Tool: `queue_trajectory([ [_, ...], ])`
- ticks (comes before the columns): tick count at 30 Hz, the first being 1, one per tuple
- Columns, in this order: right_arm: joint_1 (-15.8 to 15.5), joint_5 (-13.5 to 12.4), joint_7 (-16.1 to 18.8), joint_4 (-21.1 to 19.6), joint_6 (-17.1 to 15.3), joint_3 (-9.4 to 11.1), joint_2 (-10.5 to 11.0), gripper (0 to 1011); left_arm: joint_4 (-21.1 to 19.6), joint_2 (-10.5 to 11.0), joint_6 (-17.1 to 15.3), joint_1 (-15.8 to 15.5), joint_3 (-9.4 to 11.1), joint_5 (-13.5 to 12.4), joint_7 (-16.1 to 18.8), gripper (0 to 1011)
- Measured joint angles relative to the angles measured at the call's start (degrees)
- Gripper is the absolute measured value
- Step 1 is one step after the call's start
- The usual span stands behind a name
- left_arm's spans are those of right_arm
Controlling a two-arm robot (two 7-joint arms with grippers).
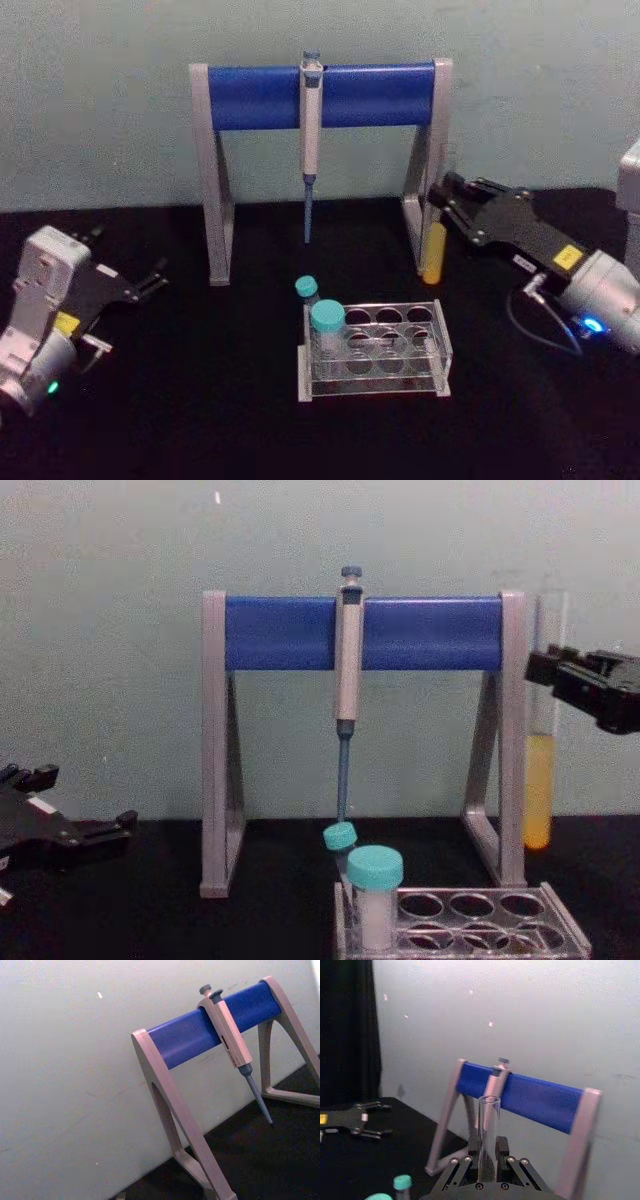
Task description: Pick up the test tube from the test tube rack, shake it, then place it back into the test tube rack.
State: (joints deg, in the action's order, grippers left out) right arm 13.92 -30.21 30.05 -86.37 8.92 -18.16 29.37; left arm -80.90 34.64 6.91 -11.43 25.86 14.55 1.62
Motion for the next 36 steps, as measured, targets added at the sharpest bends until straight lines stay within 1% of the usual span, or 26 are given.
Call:
queue_trajectory([
  [1,0.18,-0.11,0.45,0.16,0.0,-0.12,-0.2,229,0.0,0.0,0.0,0.0,0.0,0.0,0.0,1001],
  [4,1.04,-1.61,3.59,1.1,0.25,-0.79,-1.1,229,0.0,0.0,0.0,0.0,0.0,0.0,0.0,1001],
  [5,1.04,-1.61,3.59,1.1,0.25,-0.79,-1.1,228,0.0,0.0,0.0,0.0,0.0,0.0,0.0,1001],
  [6,1.34,-2.33,4.87,1.42,0.43,-1.11,-1.33,229,0.0,0.0,0.0,0.0,0.0,0.0,0.0,1001],
  [11,2.04,-4.24,8.38,1.86,0.55,-2.24,-1.36,229,0.0,0.0,0.0,0.0,0.0,0.0,0.0,1001],
  [13,2.15,-5.56,10.19,1.86,0.42,-2.69,-0.99,229,0.0,0.0,0.0,0.0,0.0,0.0,0.0,1001],
  [14,2.1,-6.83,11.68,1.68,0.2,-2.95,-0.45,229,0.0,0.0,0.0,0.0,0.0,0.0,0.0,1001],
  [18,1.68,-8.9,13.9,1.12,-0.21,-3.13,0.58,229,0.0,0.0,0.0,0.0,0.0,0.0,0.0,1001],
  [21,0.56,-10.7,15.57,-0.13,-0.42,-2.98,2.6,229,0.0,0.0,0.0,0.0,0.0,0.0,0.0,1001],
  [23,0.06,-11.22,15.96,-0.66,-0.43,-2.77,3.42,229,0.0,0.0,0.0,0.0,0.0,0.0,0.0,1001],
  [24,-0.49,-11.68,16.19,-1.23,-0.45,-2.51,4.35,229,0.0,0.01,0.0,0.0,0.0,0.0,0.0,1001],
  [25,-0.49,-11.68,16.19,-1.23,-0.45,-2.51,4.35,229,0.0,0.0,0.0,0.0,0.0,0.0,0.0,1001],
  [26,-1.16,-11.88,16.17,-1.92,-0.46,-2.24,5.45,229,0.0,0.0,0.0,0.0,0.0,0.0,0.0,1001],
  [27,-1.48,-11.89,16.06,-2.23,-0.47,-2.07,5.98,229,0.0,0.0,0.0,0.0,0.0,0.0,0.0,1001],
  [28,-2.06,-11.91,15.66,-2.71,-0.48,-1.78,6.91,229,0.0,0.0,0.0,0.0,0.0,0.0,0.0,1001],
  [31,-3.34,-11.93,14.26,-3.61,-0.39,-0.87,8.59,229,0.0,0.0,0.0,0.0,0.0,0.0,0.0,1001],
  [33,-4.23,-11.83,12.75,-4.08,-0.19,0.0,9.37,229,0.0,0.0,0.0,0.0,0.0,0.0,0.0,1001],
  [36,-4.8,-10.96,11.05,-4.47,0.15,0.66,9.82,229,0.0,0.0,0.0,0.0,0.0,0.0,0.0,1001],
])
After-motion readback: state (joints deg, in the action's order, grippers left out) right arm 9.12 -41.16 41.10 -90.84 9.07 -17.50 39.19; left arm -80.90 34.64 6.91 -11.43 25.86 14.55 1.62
